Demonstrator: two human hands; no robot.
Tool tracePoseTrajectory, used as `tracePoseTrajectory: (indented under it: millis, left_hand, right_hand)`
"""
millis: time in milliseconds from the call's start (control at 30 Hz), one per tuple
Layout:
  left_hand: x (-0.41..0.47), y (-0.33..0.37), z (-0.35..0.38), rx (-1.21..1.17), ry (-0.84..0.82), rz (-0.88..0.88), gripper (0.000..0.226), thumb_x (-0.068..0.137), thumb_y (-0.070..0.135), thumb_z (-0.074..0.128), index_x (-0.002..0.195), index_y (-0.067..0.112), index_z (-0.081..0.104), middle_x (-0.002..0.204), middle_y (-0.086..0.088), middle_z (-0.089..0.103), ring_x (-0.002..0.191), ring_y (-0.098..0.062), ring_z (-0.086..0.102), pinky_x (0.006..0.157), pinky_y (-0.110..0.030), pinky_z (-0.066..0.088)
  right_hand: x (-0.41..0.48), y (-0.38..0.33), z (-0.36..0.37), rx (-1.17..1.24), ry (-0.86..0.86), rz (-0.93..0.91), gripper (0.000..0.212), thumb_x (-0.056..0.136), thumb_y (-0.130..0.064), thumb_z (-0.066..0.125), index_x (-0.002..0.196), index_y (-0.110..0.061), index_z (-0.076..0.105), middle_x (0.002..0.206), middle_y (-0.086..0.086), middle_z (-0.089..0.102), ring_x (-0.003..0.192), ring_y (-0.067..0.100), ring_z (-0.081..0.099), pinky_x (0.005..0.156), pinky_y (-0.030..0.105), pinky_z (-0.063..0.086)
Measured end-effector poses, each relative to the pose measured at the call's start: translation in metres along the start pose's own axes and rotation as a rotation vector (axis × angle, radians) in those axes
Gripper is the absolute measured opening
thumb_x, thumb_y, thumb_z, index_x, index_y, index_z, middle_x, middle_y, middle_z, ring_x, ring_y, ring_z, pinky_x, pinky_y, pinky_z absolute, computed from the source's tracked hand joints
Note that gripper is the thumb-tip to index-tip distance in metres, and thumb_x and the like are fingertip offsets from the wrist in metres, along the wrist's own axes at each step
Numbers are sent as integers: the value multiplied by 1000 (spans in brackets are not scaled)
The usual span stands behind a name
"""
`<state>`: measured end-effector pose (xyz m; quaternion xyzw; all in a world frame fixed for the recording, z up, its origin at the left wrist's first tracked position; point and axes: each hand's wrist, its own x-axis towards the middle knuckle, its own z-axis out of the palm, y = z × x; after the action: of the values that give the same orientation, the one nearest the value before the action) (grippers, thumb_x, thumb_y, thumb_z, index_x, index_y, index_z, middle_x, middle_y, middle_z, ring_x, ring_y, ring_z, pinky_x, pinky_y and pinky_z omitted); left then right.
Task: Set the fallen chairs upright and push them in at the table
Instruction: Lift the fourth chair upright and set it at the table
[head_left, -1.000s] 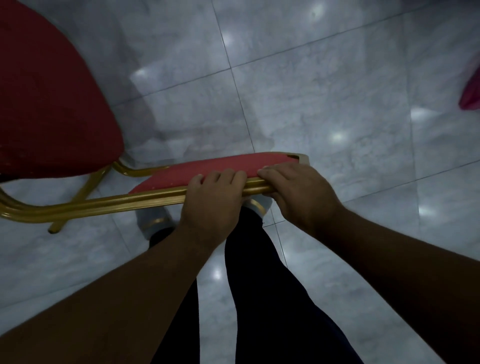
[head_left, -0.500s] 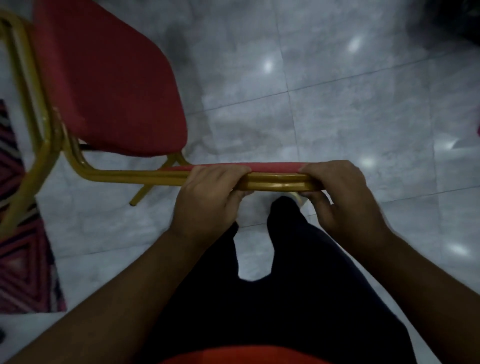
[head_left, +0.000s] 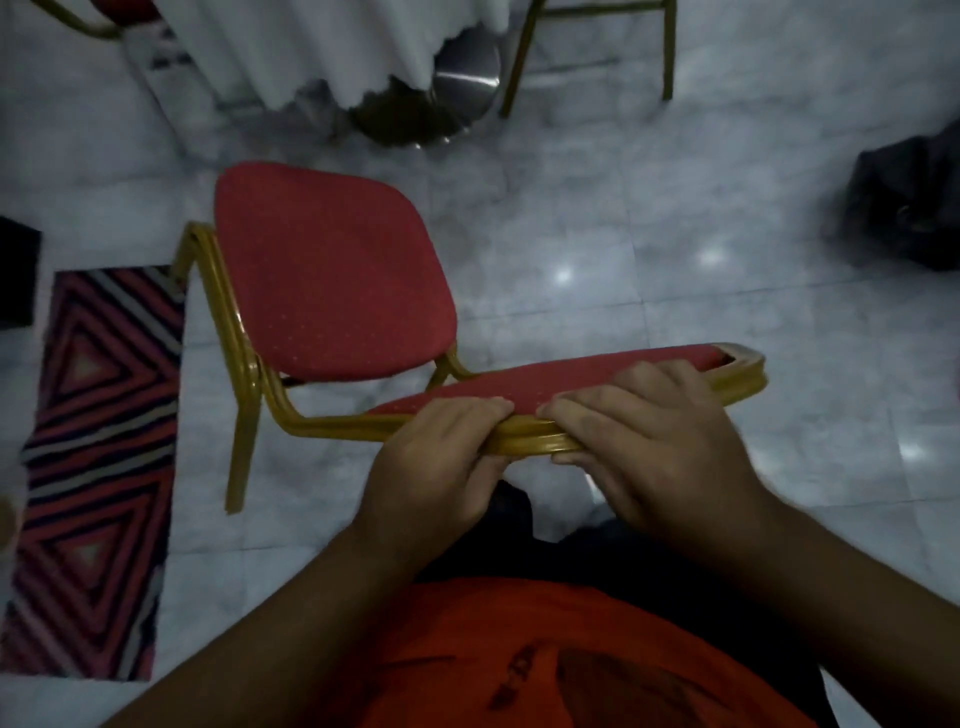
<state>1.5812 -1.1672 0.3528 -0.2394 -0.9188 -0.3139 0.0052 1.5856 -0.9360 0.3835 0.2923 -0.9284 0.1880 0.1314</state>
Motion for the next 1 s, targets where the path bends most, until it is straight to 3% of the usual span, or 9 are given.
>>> tracePoseTrajectory:
  millis: [167, 300, 433, 567, 633, 733, 867, 933, 1000]
  left_hand:
    - [-74, -23, -63, -12, 129, -155, 35, 91, 21, 67, 123, 8, 68, 117, -2, 72, 107, -14, 67, 95, -26, 54]
    - [-120, -34, -108, -19, 193, -323, 37, 87, 15, 71, 124, 12, 67, 120, 3, 70, 110, -8, 64, 97, -16, 49]
    - [-146, -35, -155, -83, 70, -532, 27, 93, 24, 73, 120, 24, 67, 112, 17, 70, 105, 4, 61, 87, -6, 44]
    - [-161, -31, -186, 92, 2, -659, 10, 93, 32, 68, 100, 29, 62, 98, 15, 64, 95, -6, 60, 80, -29, 53]
    - [-165, -24, -196, 139, 22, -566, 21, 89, 45, 67, 103, 31, 60, 101, 14, 61, 98, -9, 57, 86, -33, 52]
    - [-171, -25, -201, 154, -1, -329, 51, 88, 64, 60, 128, 33, 57, 124, 14, 62, 116, -8, 53, 102, -32, 43]
    - [-195, -58, -218, 242, 92, -229, 53, 85, 76, 54, 116, 34, 66, 111, 15, 68, 101, -11, 62, 82, -39, 52]
    - [-213, -80, -228, 286, 177, -152, 45, 87, 70, 59, 107, 32, 70, 99, 14, 70, 88, -12, 65, 70, -36, 53]
    - [-230, -100, -235, 322, 229, -82, 39, 90, 65, 59, 103, 30, 72, 91, 12, 70, 80, -13, 65, 62, -34, 52]
  right_hand:
    - [42, -78, 1, 56, 8, -102, 28, 96, -43, 66, 115, -25, 74, 107, -9, 74, 90, 18, 64, 74, 38, 44]
    - [46, -116, 6, 92, -28, -182, 35, 105, -37, 46, 136, -29, 62, 122, -8, 70, 101, 19, 65, 73, 37, 46]
    - [51, -144, 4, 98, -98, -143, 41, 103, -45, 48, 136, -25, 61, 122, -5, 70, 105, 20, 65, 78, 39, 46]
    - [50, -168, 3, 126, -29, -14, 40, 95, -46, 63, 125, -21, 69, 121, 0, 70, 106, 24, 67, 83, 47, 50]
    - [49, -183, 11, 120, -45, 49, 41, 94, -46, 60, 126, -22, 67, 117, 0, 71, 104, 26, 66, 86, 50, 49]
    - [60, -212, 27, 126, -60, 41, 42, 95, -42, 54, 128, -19, 64, 111, 1, 71, 98, 27, 65, 85, 50, 49]
    - [82, -248, 39, 178, -138, -136, 45, 97, -41, 55, 136, -19, 57, 121, 1, 69, 106, 20, 64, 89, 38, 51]
    - [96, -256, 48, 156, -195, -92, 51, 94, -59, 56, 130, -23, 61, 114, -6, 70, 104, 14, 62, 89, 32, 49]
    - [106, -263, 62, 121, -220, 11, 60, 85, -80, 50, 107, -27, 67, 95, -10, 68, 88, 13, 62, 76, 33, 50]
